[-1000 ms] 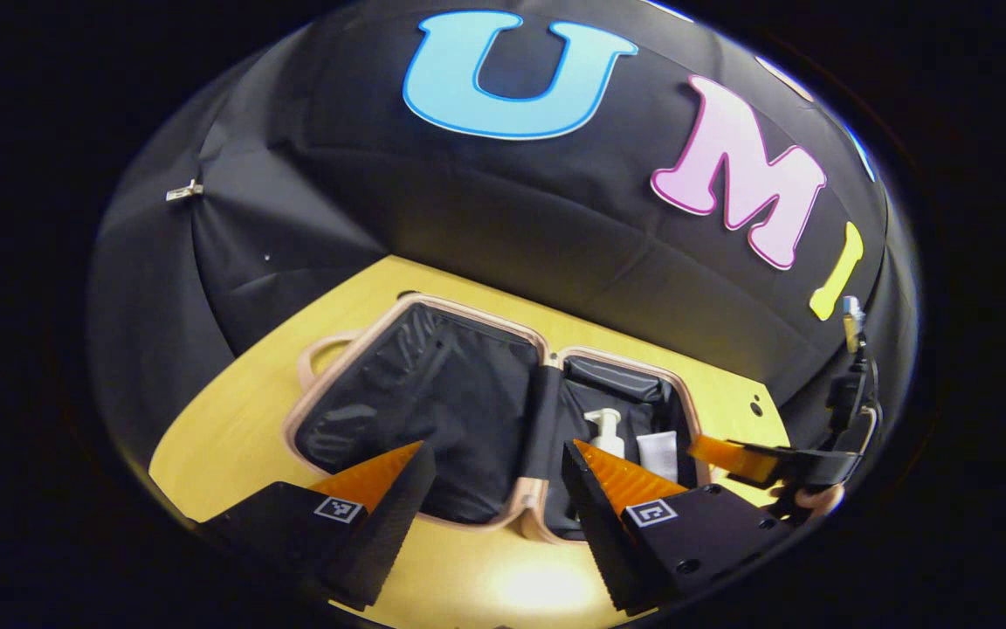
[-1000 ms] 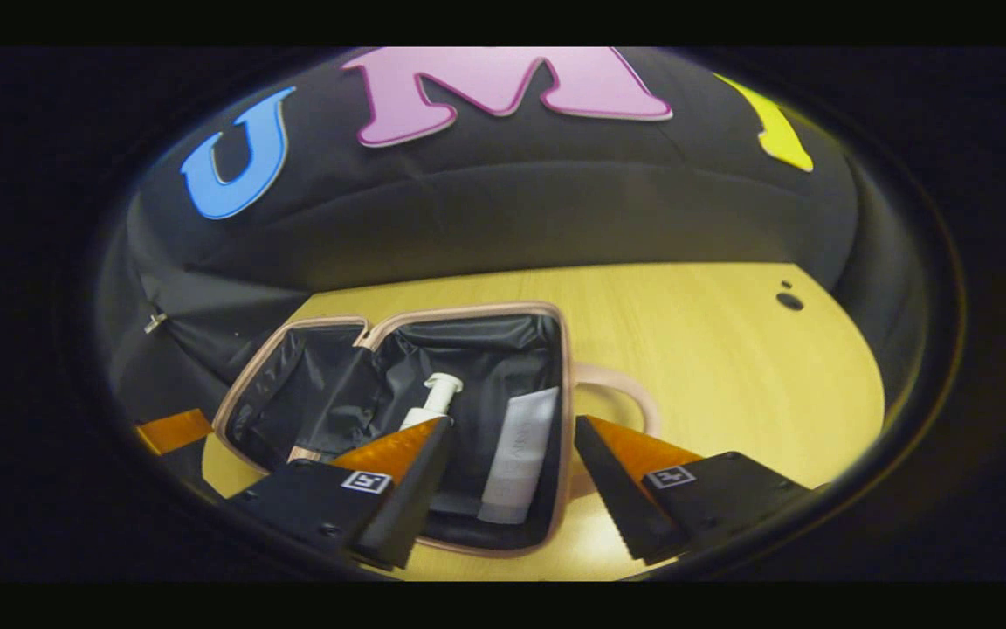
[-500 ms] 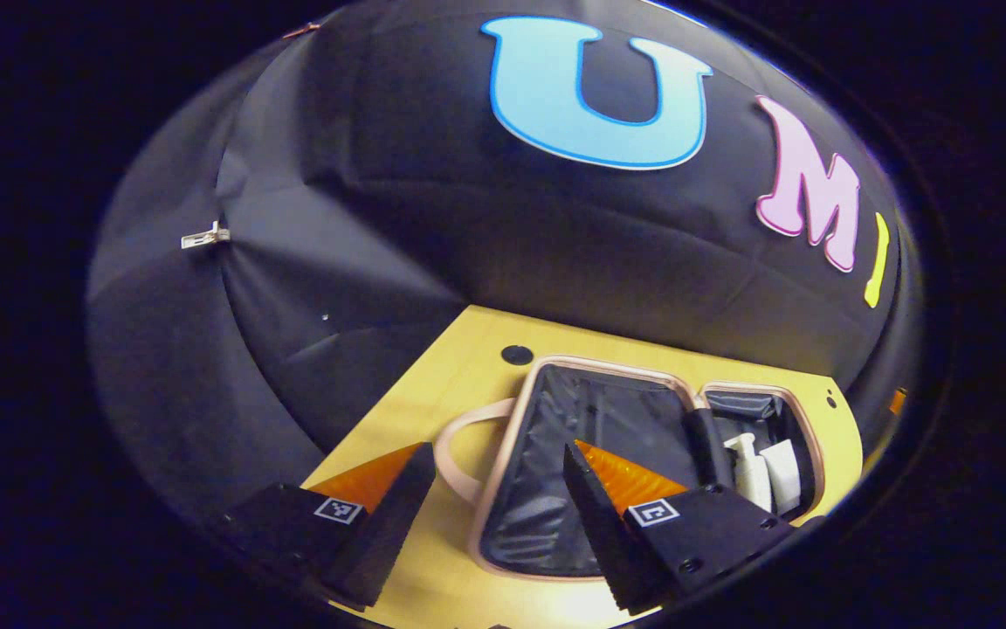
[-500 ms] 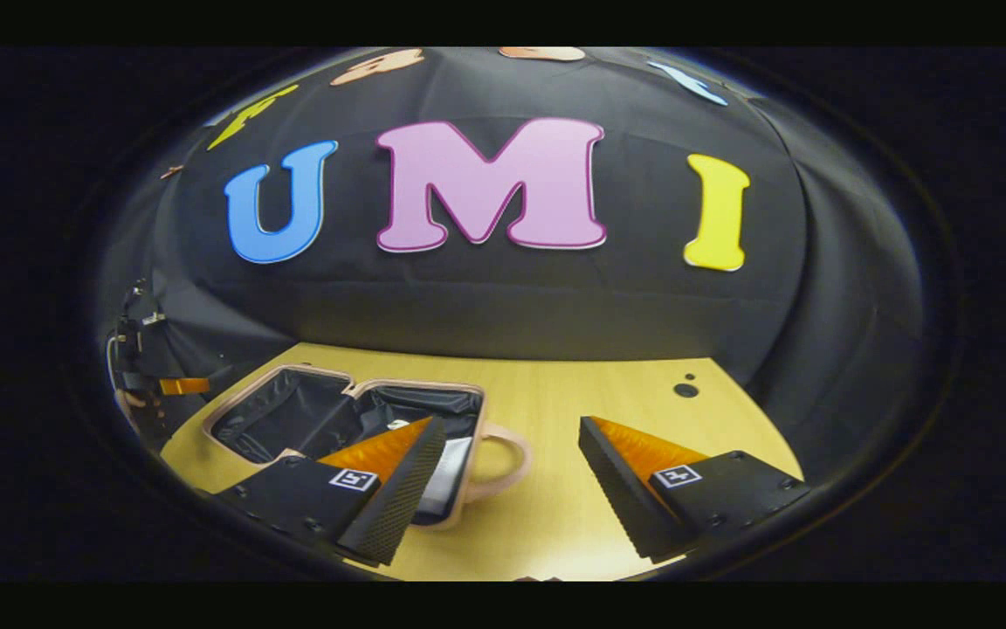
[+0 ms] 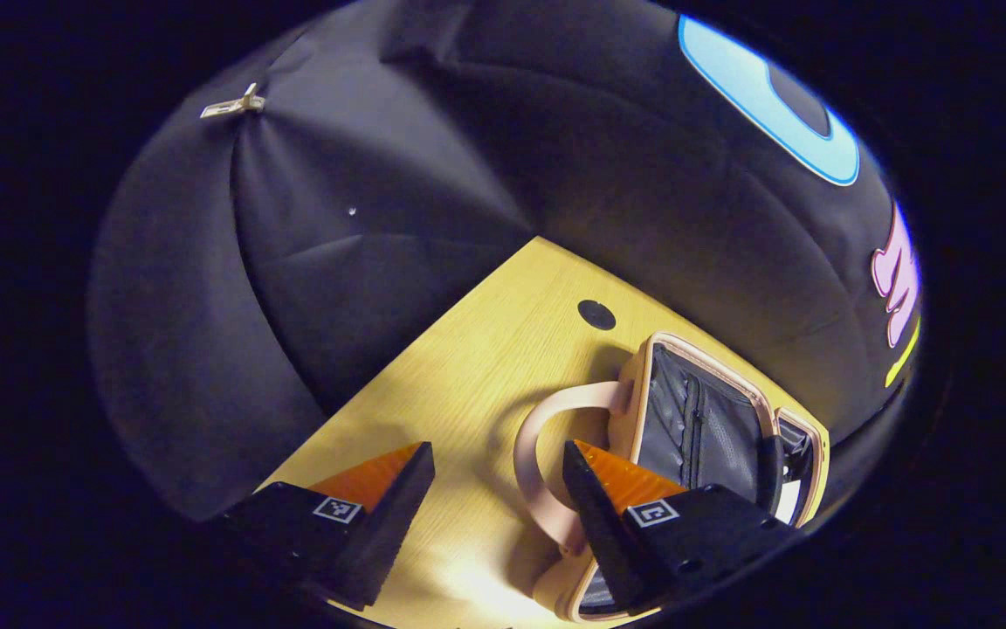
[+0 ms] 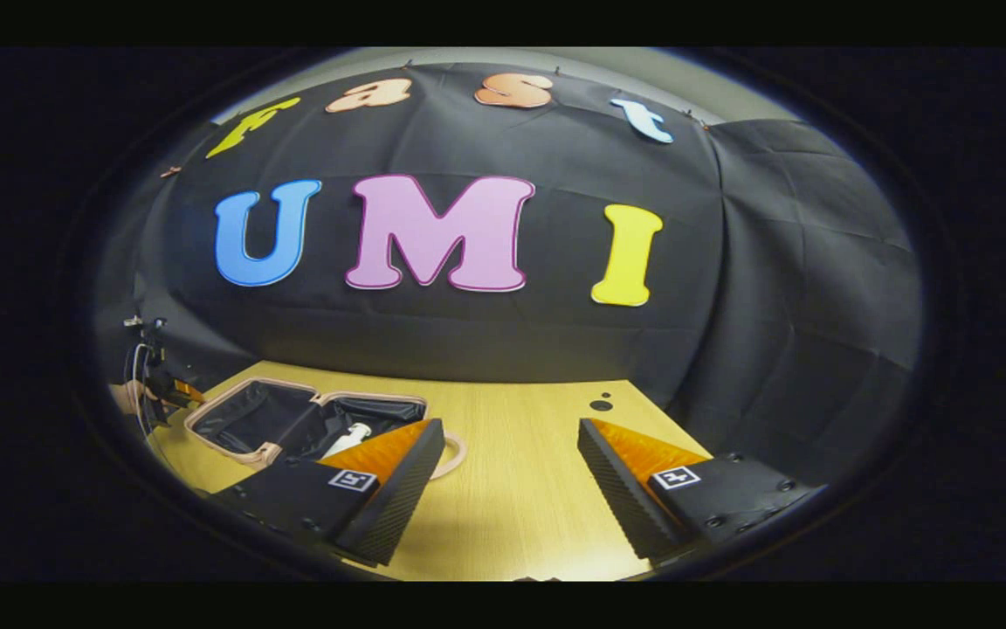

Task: First open the suitcase, pack the skin care products into it, and then close the suitcase.

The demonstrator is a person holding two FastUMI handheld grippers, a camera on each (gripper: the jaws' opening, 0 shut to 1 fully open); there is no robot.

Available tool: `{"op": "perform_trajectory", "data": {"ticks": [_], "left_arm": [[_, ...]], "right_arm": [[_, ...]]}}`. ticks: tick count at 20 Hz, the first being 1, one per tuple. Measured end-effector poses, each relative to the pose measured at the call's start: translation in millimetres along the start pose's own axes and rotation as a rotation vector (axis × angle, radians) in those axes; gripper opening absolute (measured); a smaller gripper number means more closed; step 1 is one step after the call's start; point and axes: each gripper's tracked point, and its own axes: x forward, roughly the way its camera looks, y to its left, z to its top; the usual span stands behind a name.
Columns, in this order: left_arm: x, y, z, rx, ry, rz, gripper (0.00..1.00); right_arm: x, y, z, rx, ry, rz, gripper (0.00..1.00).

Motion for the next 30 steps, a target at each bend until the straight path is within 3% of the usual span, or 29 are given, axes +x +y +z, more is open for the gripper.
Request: {"op": "perform_trajectory", "data": {"ticks": [4,9,10,13,14,18,24,30], "left_arm": [[24.5,-4.0,-8.3,-0.026,0.106,-0.009,0.92],[39.3,-8.0,-8.5,-0.002,0.151,0.004,0.77],[38.8,-10.1,-11.5,-0.002,0.169,0.000,0.62],[37.5,-14.0,-9.8,-0.032,0.180,-0.016,0.29],[38.7,-14.5,-13.5,-0.036,0.176,-0.031,0.24],[27.8,-24.4,-0.6,-0.041,0.147,-0.072,0.15],[-50.9,-68.8,52.9,0.086,0.008,-0.161,0.06],[-158.0,-167.6,90.9,0.086,-0.121,-0.377,0.06]], "right_arm": [[-5.2,-16.3,-8.1,0.015,0.040,-0.051,0.97],[-10.5,-41.5,-26.0,-0.015,0.089,-0.116,0.97],[-11.9,-43.2,-26.5,-0.013,0.087,-0.121,0.97],[-15.4,-48.8,-30.8,-0.011,0.089,-0.133,0.97],[-15.1,-51.0,-31.7,-0.011,0.089,-0.135,0.97],[-13.2,-52.4,-34.3,0.009,0.093,-0.139,0.97],[-11.9,-50.8,-21.5,0.002,0.074,-0.123,0.97],[-9.9,-51.4,-9.2,-0.009,0.048,-0.113,0.97]]}}
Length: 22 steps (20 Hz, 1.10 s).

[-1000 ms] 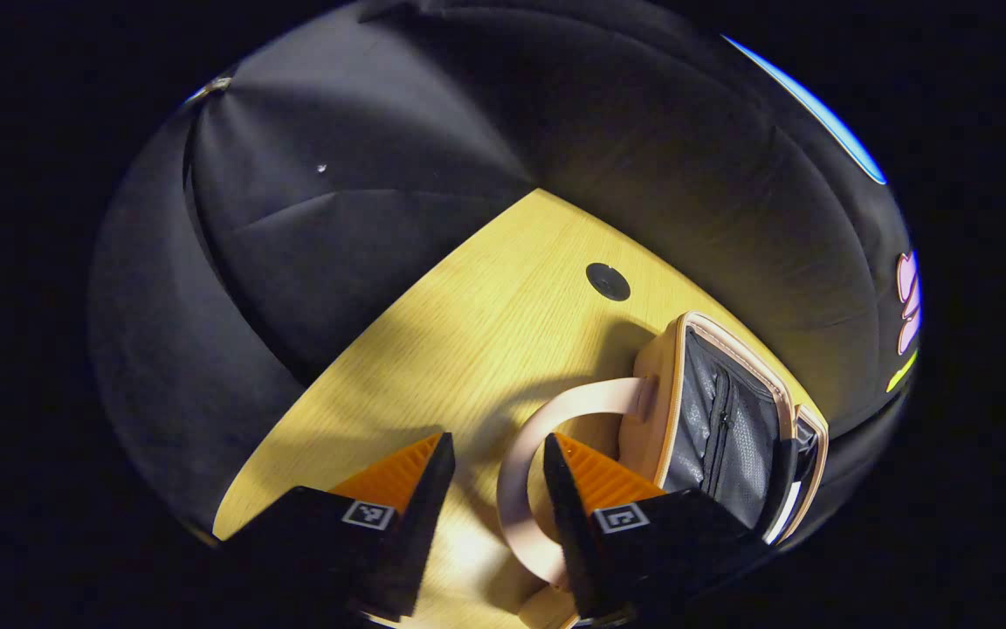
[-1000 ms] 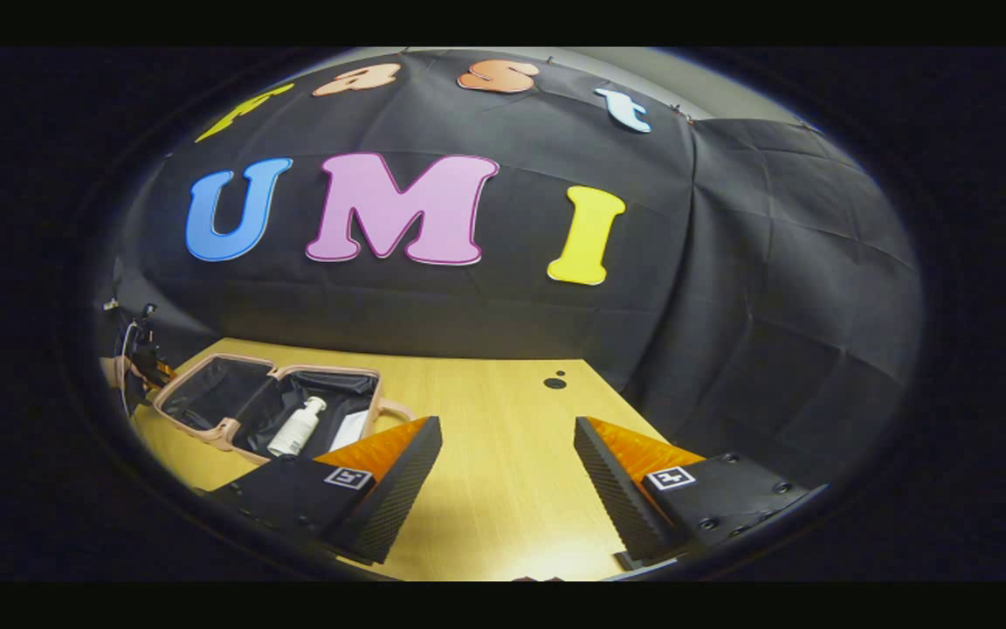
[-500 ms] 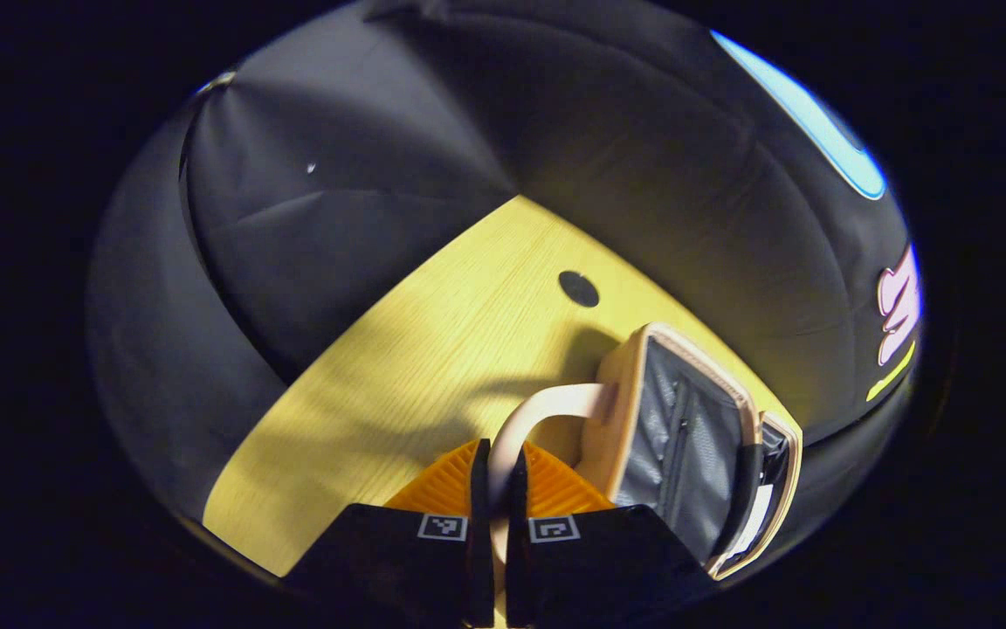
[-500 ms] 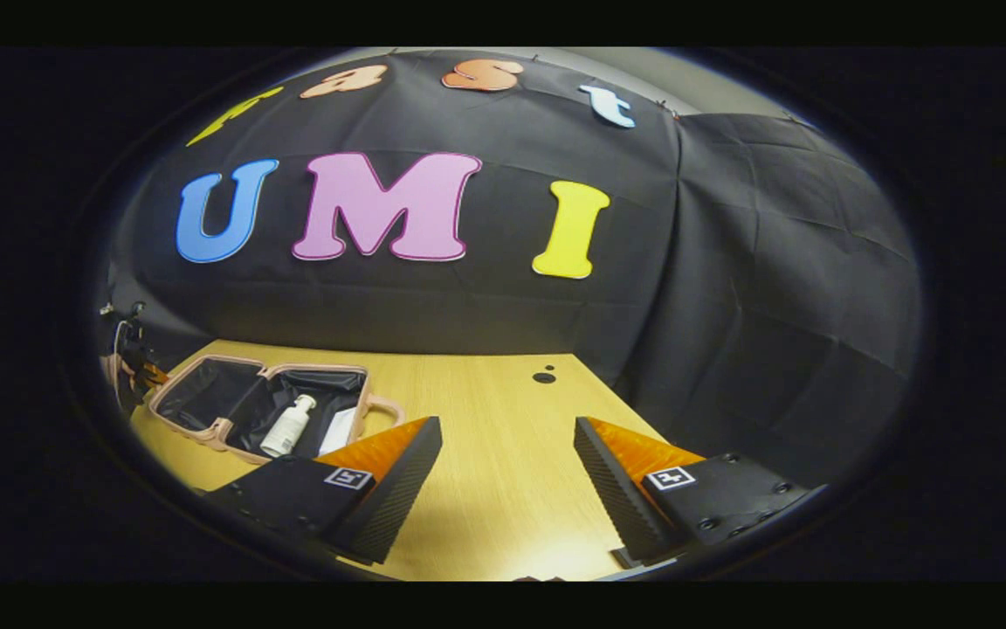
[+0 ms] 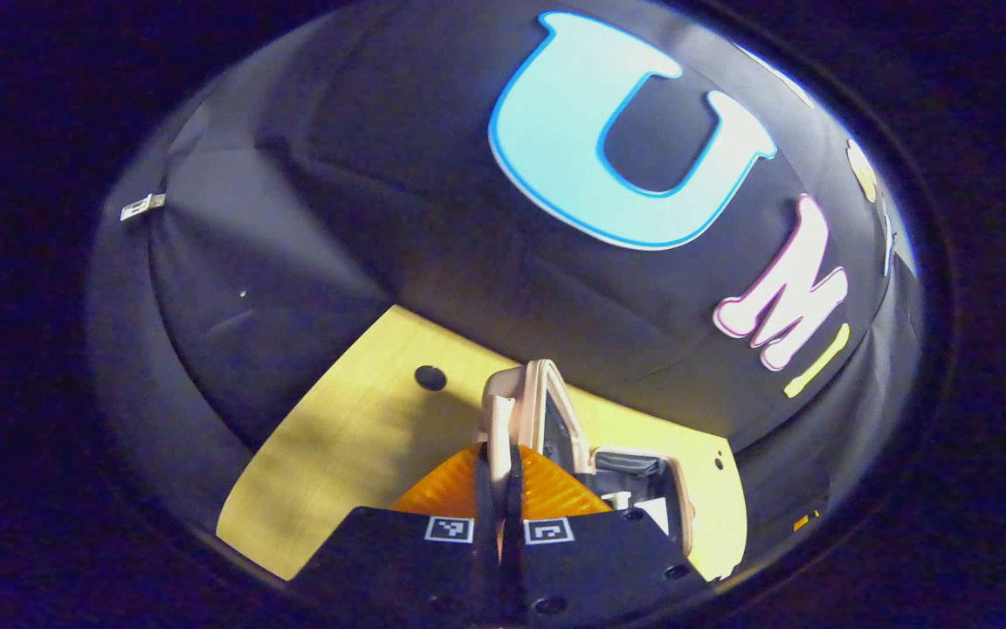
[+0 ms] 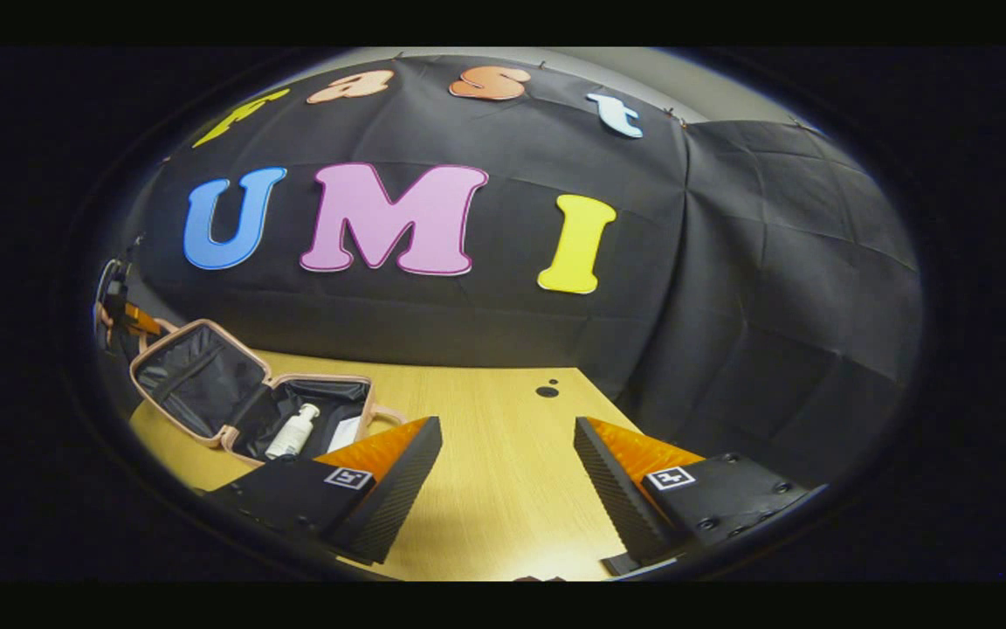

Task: First open the suitcase, pack the skin care products into it, and then close the suitcase.

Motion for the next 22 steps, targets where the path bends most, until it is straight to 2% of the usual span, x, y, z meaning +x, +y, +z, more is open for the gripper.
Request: {"op": "perform_trajectory", "data": {"ticks": [2,6,7,10,11,14,18,22], "left_arm": [[-7.5,-43.2,6.9,0.033,-0.028,-0.051,0.06],[-5.0,-135.1,9.2,0.001,-0.057,-0.184,0.06],[-6.1,-157.7,7.4,-0.004,-0.059,-0.218,0.06],[-3.7,-215.3,-14.5,0.015,-0.054,-0.292,0.06],[-0.8,-236.2,-24.2,0.017,-0.047,-0.318,0.07],[14.2,-295.5,-69.9,0.042,-0.016,-0.380,0.07],[48.2,-340.3,-148.5,0.118,0.058,-0.391,0.06],[90.1,-359.3,-215.7,0.162,0.139,-0.324,0.06]], "right_arm": [[0.9,2.6,-0.9,0.007,0.003,0.008,0.97],[0.1,2.4,1.7,0.006,-0.005,0.013,0.97],[0.7,1.3,4.5,-0.007,-0.019,0.012,0.94],[2.4,-2.2,8.4,-0.044,-0.031,0.021,1.00],[3.2,-6.2,10.7,-0.040,-0.036,0.018,0.97],[4.1,-20.3,7.7,0.001,-0.024,0.013,0.97],[16.1,-42.0,3.0,0.028,-0.012,0.013,0.97],[34.1,-61.3,1.0,0.026,-0.006,0.041,0.97]]}}
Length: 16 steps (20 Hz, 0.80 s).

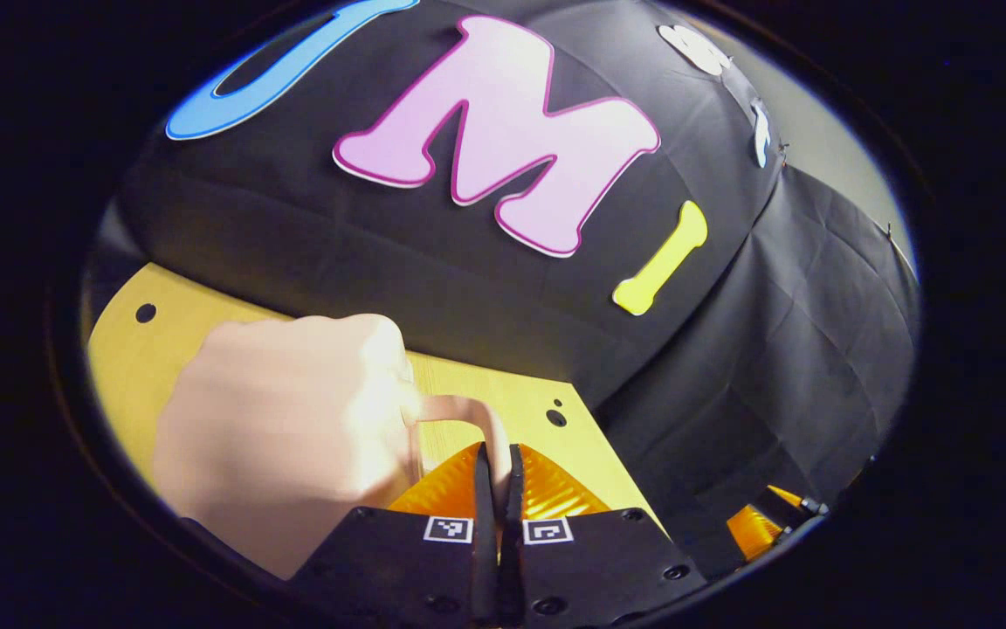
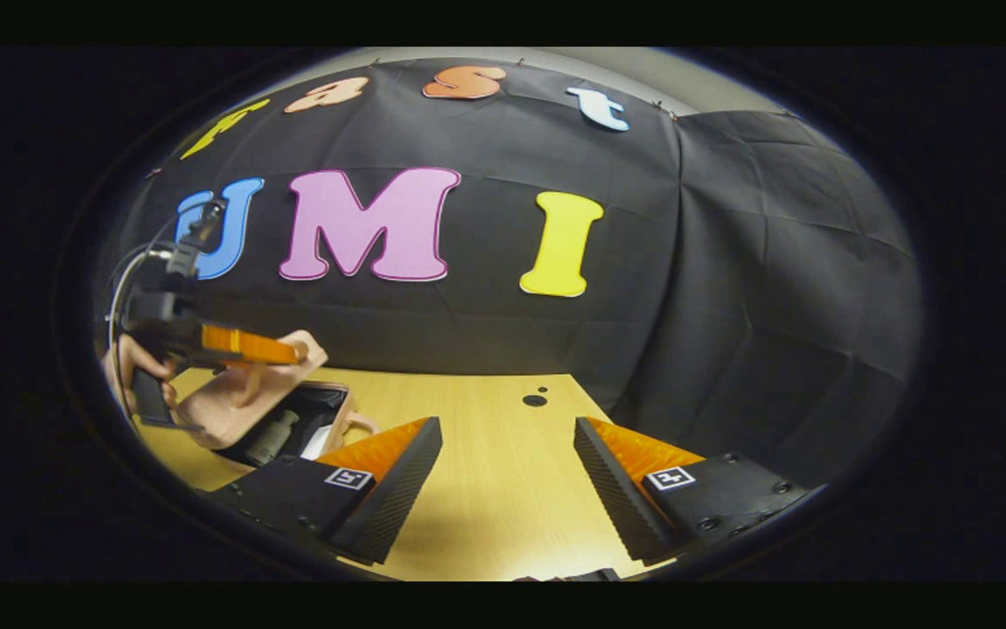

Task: First open the suitcase, pack the skin care products into it, and then close the suitcase.

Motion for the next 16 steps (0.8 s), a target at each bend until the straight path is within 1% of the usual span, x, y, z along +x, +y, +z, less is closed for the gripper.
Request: {"op": "perform_trajectory", "data": {"ticks": [3,5,6,7,9,10,11,12,13,14,15,16], "left_arm": [[25.6,-4.5,-33.3,0.040,0.053,0.086,0.07],[30.9,-1.4,-39.9,0.088,0.075,0.150,0.07],[28.4,-2.1,-35.9,0.105,0.080,0.170,0.07],[26.7,-5.1,-31.1,0.112,0.064,0.181,0.09],[15.7,-4.3,-19.3,0.086,0.030,0.199,0.16],[10.4,-3.3,-12.1,0.078,-0.006,0.208,0.20],[-0.3,-9.1,-2.9,0.079,-0.040,0.207,0.20],[-14.5,-13.0,7.8,0.087,-0.076,0.202,0.23],[-33.8,-19.3,19.9,0.104,-0.113,0.192,0.29],[-50.9,-26.8,33.2,0.131,-0.152,0.188,0.56],[-70.8,-33.1,50.3,0.168,-0.196,0.199,0.58],[-92.3,-37.8,65.4,0.203,-0.242,0.216,0.81]], "right_arm": [[17.3,-16.7,-1.8,0.005,0.002,0.023,0.97],[29.4,-25.7,-3.4,0.010,0.006,0.044,0.97],[34.6,-28.4,-3.4,0.026,0.007,0.061,0.92],[39.2,-30.3,-1.9,0.042,0.005,0.074,0.97],[43.5,-36.8,5.9,0.049,-0.016,0.082,0.97],[44.2,-39.8,9.8,0.051,-0.028,0.081,0.97],[43.0,-41.0,15.3,0.062,-0.041,0.083,0.97],[40.8,-40.1,22.9,0.078,-0.056,0.085,0.97],[37.4,-39.3,29.8,0.092,-0.069,0.082,0.97],[33.3,-38.7,37.3,0.107,-0.084,0.076,0.97],[27.6,-35.6,45.3,0.122,-0.101,0.075,0.97],[20.4,-30.9,54.1,0.136,-0.120,0.075,0.97]]}}
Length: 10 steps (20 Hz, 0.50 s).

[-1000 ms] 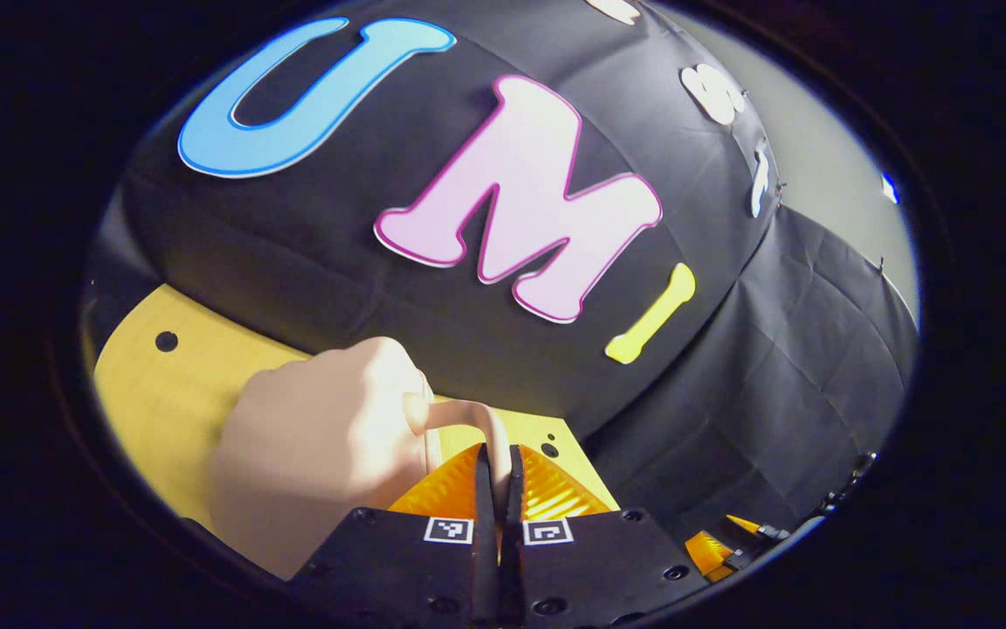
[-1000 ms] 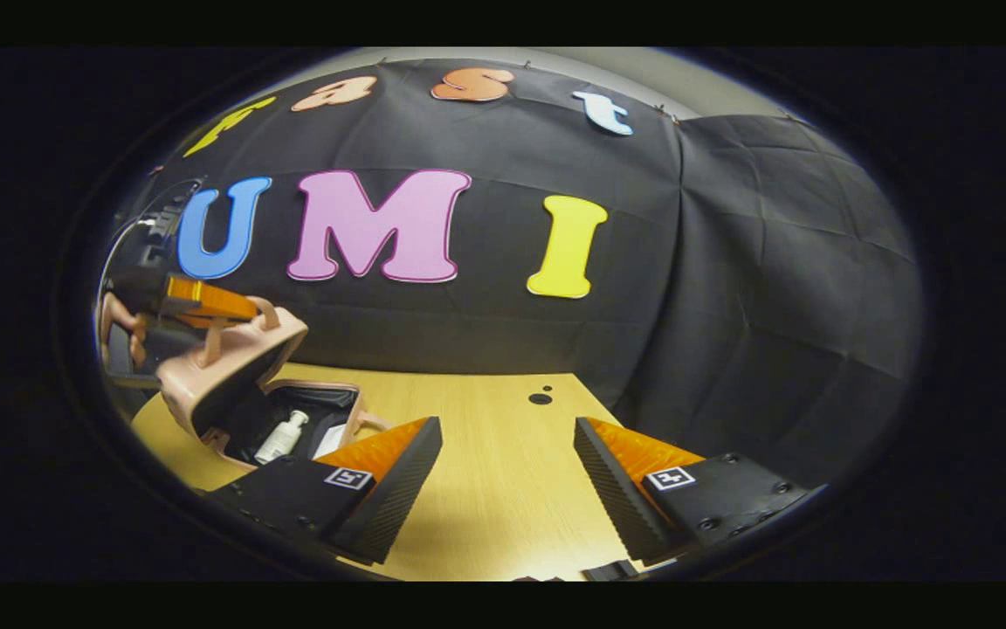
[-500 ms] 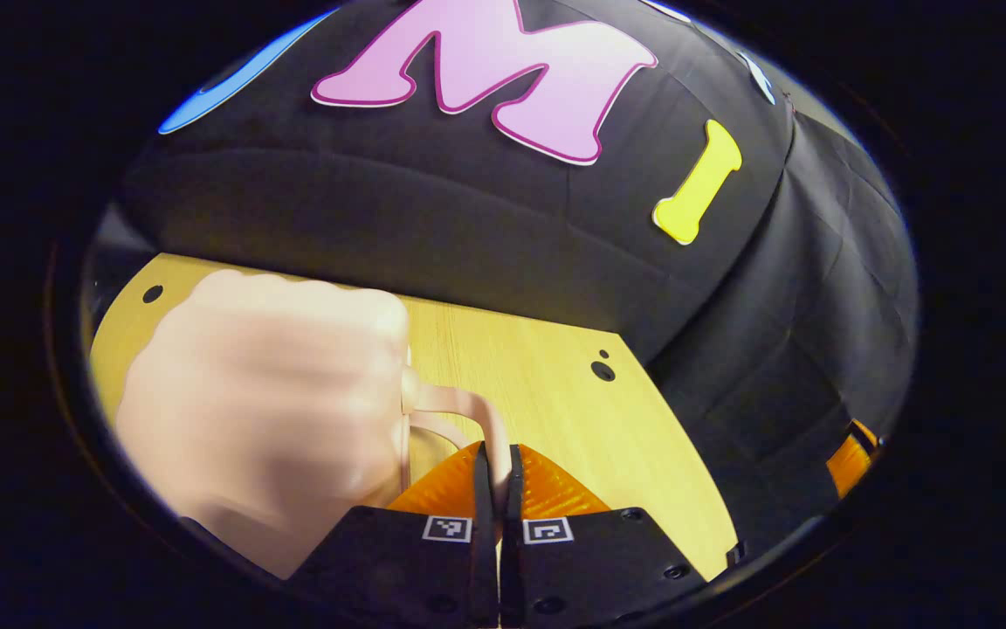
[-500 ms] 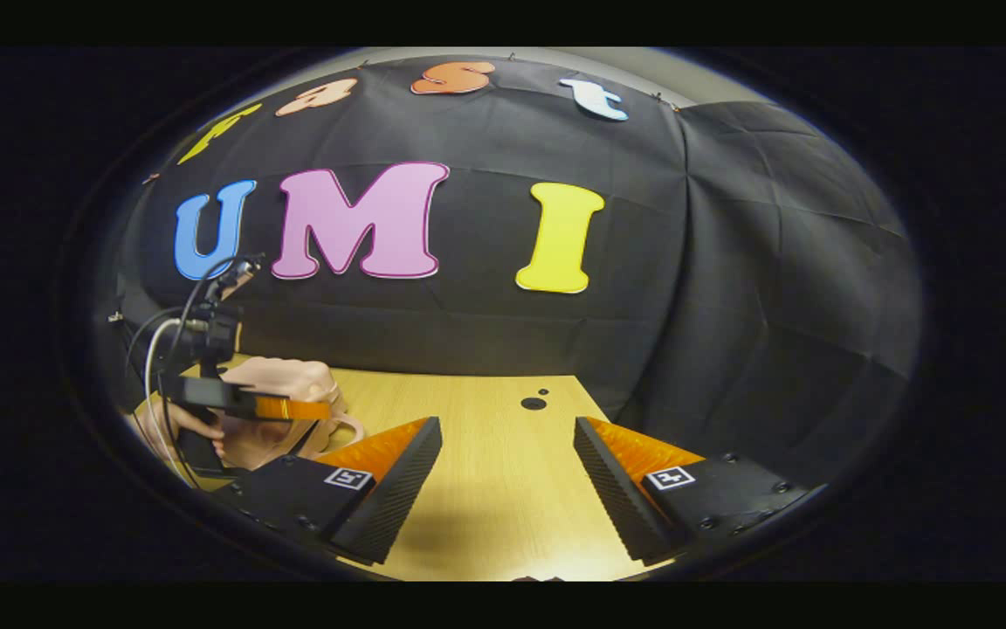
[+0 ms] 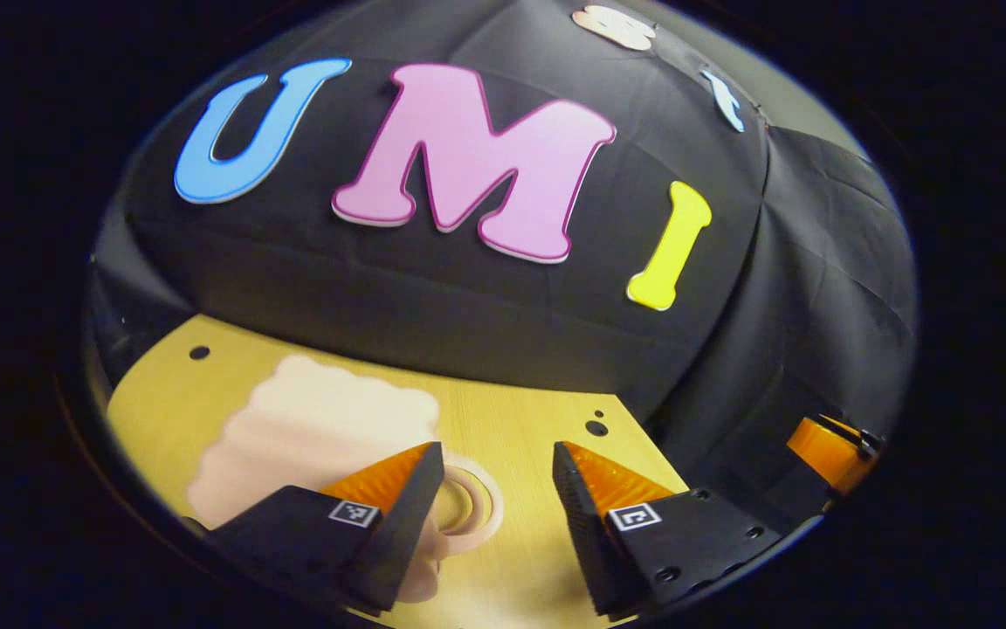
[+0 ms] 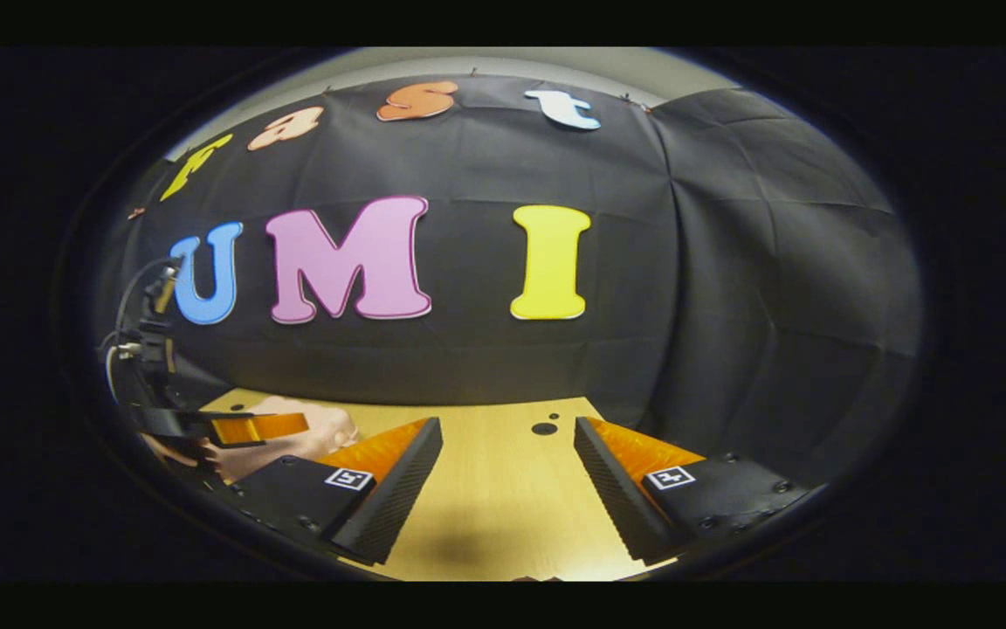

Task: First open the suitcase, pack the skin care products into it, and then close the suitcase.

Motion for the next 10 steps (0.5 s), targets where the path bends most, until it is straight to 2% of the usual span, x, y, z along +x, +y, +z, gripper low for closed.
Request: {"op": "perform_trajectory", "data": {"ticks": [4,7,10], "left_arm": [[-89.2,10.6,58.5,0.069,-0.136,0.043,0.95],[-146.1,19.9,85.4,0.133,-0.217,0.084,0.96],[-190.1,32.1,92.7,0.190,-0.276,0.130,0.96]], "right_arm": [[-27.9,25.8,26.5,0.021,-0.057,0.004,0.97],[-54.9,45.6,43.5,0.016,-0.108,0.012,0.97],[-81.7,64.7,50.2,0.015,-0.123,0.019,0.96]]}}
